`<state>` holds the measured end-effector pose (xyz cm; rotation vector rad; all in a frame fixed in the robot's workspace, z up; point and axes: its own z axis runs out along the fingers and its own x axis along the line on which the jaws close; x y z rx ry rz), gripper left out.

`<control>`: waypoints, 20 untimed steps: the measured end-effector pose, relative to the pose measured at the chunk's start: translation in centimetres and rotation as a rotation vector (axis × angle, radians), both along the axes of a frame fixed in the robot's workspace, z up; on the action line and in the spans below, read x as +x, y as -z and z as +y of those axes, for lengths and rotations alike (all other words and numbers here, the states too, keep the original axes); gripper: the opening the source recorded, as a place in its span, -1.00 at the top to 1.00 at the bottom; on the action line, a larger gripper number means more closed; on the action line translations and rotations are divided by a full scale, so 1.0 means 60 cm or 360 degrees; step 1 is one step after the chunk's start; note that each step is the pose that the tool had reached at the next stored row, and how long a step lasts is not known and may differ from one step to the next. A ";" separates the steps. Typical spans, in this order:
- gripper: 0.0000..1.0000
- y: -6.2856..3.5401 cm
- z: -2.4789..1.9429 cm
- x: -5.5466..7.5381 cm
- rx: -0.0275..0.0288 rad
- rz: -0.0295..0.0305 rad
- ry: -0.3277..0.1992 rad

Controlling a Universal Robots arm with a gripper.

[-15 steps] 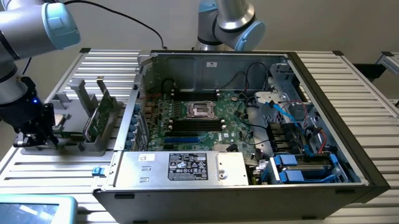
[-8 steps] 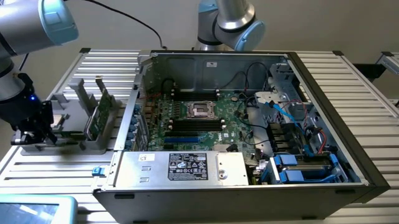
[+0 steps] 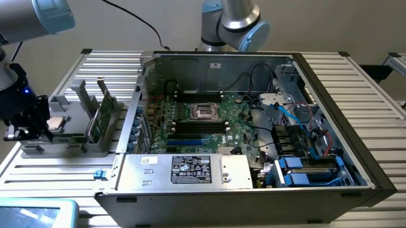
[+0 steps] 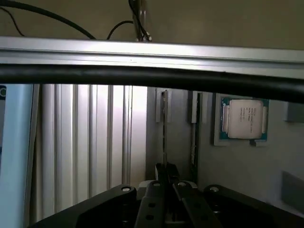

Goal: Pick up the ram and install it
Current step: 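Pick up the ram and move it above insertion slot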

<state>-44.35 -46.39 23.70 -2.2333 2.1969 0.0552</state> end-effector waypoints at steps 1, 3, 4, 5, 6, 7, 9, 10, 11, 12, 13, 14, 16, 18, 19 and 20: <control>0.78 -0.006 0.0000 0.000 0.00008 0.00000 0.0000; 0.78 -0.019 0.0000 0.000 0.00016 0.00002 0.0000; 0.78 -0.026 0.0000 0.000 0.00022 -0.00002 0.0000; 0.78 -0.033 0.0000 0.000 0.00022 -0.00001 0.0000; 0.78 -0.041 0.0000 0.000 0.00021 0.00002 0.0000; 0.78 -0.048 0.0000 0.000 0.00022 0.00000 0.0000; 0.78 -0.064 0.0000 0.000 0.00022 0.00002 0.0000; 0.78 -0.071 0.0000 0.000 0.00024 -0.00001 0.0000; 0.78 -0.079 0.0000 0.000 0.00023 -0.00002 0.0000; 0.78 -0.086 0.0000 0.000 0.00021 0.00002 0.0000; 0.78 -0.094 0.0000 0.000 0.00023 -0.00001 0.0000; 0.78 -0.102 0.0000 0.000 0.00022 0.00000 0.0000; 0.78 -0.117 0.0000 0.000 0.00023 0.00000 0.0000; 0.78 -0.132 0.0000 0.000 0.00021 0.00001 0.0000; 0.78 -0.140 0.0000 0.000 0.00023 -0.00001 0.0000; 0.78 -0.147 0.0000 0.000 0.00023 0.00000 0.0000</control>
